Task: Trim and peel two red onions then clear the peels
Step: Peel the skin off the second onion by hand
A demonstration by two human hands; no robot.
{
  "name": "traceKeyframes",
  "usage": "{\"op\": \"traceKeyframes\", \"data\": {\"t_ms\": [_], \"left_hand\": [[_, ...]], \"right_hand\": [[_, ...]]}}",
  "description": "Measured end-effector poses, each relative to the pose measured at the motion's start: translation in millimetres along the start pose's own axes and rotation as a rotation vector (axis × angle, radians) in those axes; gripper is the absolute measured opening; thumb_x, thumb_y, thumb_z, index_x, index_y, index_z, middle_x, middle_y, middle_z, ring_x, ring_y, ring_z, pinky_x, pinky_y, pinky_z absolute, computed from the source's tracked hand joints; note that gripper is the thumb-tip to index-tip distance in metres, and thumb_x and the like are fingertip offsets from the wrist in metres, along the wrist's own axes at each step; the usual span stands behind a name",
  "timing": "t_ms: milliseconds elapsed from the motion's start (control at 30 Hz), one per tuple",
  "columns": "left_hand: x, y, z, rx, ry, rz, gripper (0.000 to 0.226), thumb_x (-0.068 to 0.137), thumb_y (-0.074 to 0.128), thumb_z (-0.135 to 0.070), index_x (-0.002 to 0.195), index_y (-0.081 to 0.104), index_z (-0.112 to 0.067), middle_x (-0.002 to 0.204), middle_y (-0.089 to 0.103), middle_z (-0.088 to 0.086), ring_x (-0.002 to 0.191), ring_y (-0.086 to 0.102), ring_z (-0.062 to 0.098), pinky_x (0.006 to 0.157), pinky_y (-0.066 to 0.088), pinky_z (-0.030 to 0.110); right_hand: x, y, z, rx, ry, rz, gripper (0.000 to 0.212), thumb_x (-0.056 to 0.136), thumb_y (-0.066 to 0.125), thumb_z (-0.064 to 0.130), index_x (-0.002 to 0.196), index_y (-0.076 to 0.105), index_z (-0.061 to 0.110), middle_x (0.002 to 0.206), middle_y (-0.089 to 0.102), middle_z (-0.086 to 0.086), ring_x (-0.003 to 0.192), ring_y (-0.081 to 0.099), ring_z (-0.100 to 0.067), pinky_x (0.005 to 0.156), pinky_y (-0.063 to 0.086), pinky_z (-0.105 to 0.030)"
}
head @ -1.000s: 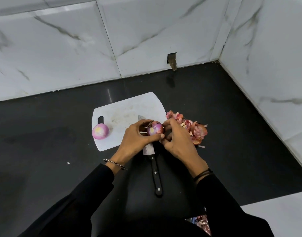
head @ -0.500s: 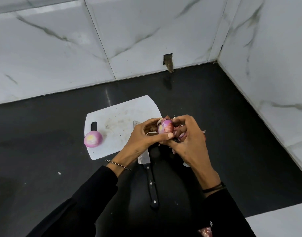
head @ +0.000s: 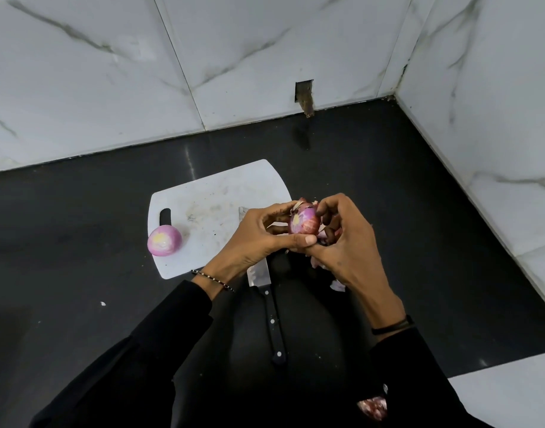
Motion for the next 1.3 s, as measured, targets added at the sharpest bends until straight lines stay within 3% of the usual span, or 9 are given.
{"op": "traceKeyframes", "data": {"t_ms": [267,333,400,533,767,967,1100,1167,1300], "left_hand": [[2.1,-0.1,-1.6,0.011,0.013,0.013,0.062,0.073,0.087,-0.01,0.131,0.065,-0.011,0.118,0.073,0.003,0.111,0.069,0.015,0.099,0.054,0.032],[2.3,-0.8,-1.5,-0.017,0.004,0.008,0.06,0.073,0.087,-0.009,0.129,0.066,-0.011,0.117,0.074,0.003,0.111,0.069,0.014,0.099,0.054,0.031],[2.2,-0.8,-1.8,-0.02,0.008,0.009,0.059,0.073,0.087,-0.009,0.128,0.066,-0.012,0.117,0.074,0.003,0.111,0.069,0.015,0.099,0.054,0.032],[2.6,1.0,-3.8,-0.021,0.016,0.016,0.054,0.074,0.086,-0.011,0.125,0.068,-0.016,0.114,0.075,0.001,0.107,0.07,0.014,0.096,0.055,0.029],[2.7,-3.5,-5.0,-0.042,0.007,0.014,0.05,0.076,0.085,-0.013,0.123,0.069,-0.017,0.111,0.076,0.001,0.104,0.072,0.015,0.089,0.056,0.024],[3.6,-1.0,-6.4,0.018,0.008,0.037,0.053,0.075,0.086,-0.013,0.124,0.069,-0.015,0.112,0.075,0.001,0.103,0.071,0.015,0.089,0.056,0.024],[2.6,1.6,-7.9,0.036,-0.012,0.059,0.049,0.073,0.087,-0.012,0.119,0.071,-0.017,0.106,0.077,-0.001,0.098,0.073,0.012,0.087,0.056,0.022],[1.2,3.7,-9.6,0.015,-0.023,0.076,0.042,0.074,0.086,-0.008,0.112,0.073,-0.017,0.101,0.078,0.0,0.095,0.074,0.012,0.082,0.055,0.019],[-0.7,6.7,-10.1,0.009,-0.058,0.098,0.036,0.077,0.084,-0.016,0.112,0.074,-0.01,0.1,0.078,0.005,0.097,0.074,0.018,0.09,0.058,0.028]], "right_hand": [[-2.0,1.8,2.9,-0.01,-0.014,-0.038,0.04,0.068,0.08,0.038,0.088,0.052,0.018,0.086,0.053,0.007,0.07,0.055,-0.01,0.056,0.049,-0.019],[-3.0,2.0,-0.8,-0.013,0.037,-0.048,0.044,0.067,0.071,0.051,0.09,0.049,0.02,0.084,0.056,0.004,0.07,0.06,-0.012,0.057,0.052,-0.024],[-2.4,1.2,-3.4,-0.031,0.078,-0.043,0.055,0.064,0.071,0.056,0.099,0.046,0.023,0.089,0.058,0.005,0.075,0.063,-0.01,0.063,0.051,-0.017],[-0.9,-4.4,-1.5,-0.081,0.036,-0.005,0.065,0.069,0.086,0.04,0.12,0.05,0.021,0.111,0.055,0.009,0.092,0.059,-0.002,0.074,0.048,-0.009],[-3.8,-19.8,2.4,-0.126,-0.045,0.108,0.046,0.085,0.079,0.027,0.129,0.065,0.022,0.116,0.065,0.012,0.098,0.063,-0.005,0.086,0.054,-0.027],[5.3,-28.6,2.2,-0.192,-0.068,0.053,0.022,0.092,0.07,0.027,0.113,0.076,0.022,0.098,0.073,0.011,0.086,0.067,-0.006,0.075,0.055,-0.032],[13.1,-30.2,0.6,-0.276,-0.061,0.125,0.035,0.087,0.056,0.053,0.106,0.075,0.031,0.093,0.072,0.016,0.08,0.066,-0.007,0.067,0.057,-0.04],[14.2,-30.4,-0.3,-0.301,-0.055,0.15,0.036,0.085,0.053,0.054,0.103,0.074,0.031,0.092,0.07,0.016,0.08,0.065,-0.007,0.068,0.058,-0.042],[14.4,-25.1,-0.5,-0.376,-0.024,0.196,0.03,0.084,0.052,0.051,0.098,0.065,0.027,0.09,0.062,0.016,0.08,0.061,-0.005,0.07,0.056,-0.039]]}}
Point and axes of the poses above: each hand's wrist, its own x-axis towards the middle knuckle, its own y-axis out of the palm, z = x × y, the point moved 5 cm from there along x, towards the middle knuckle
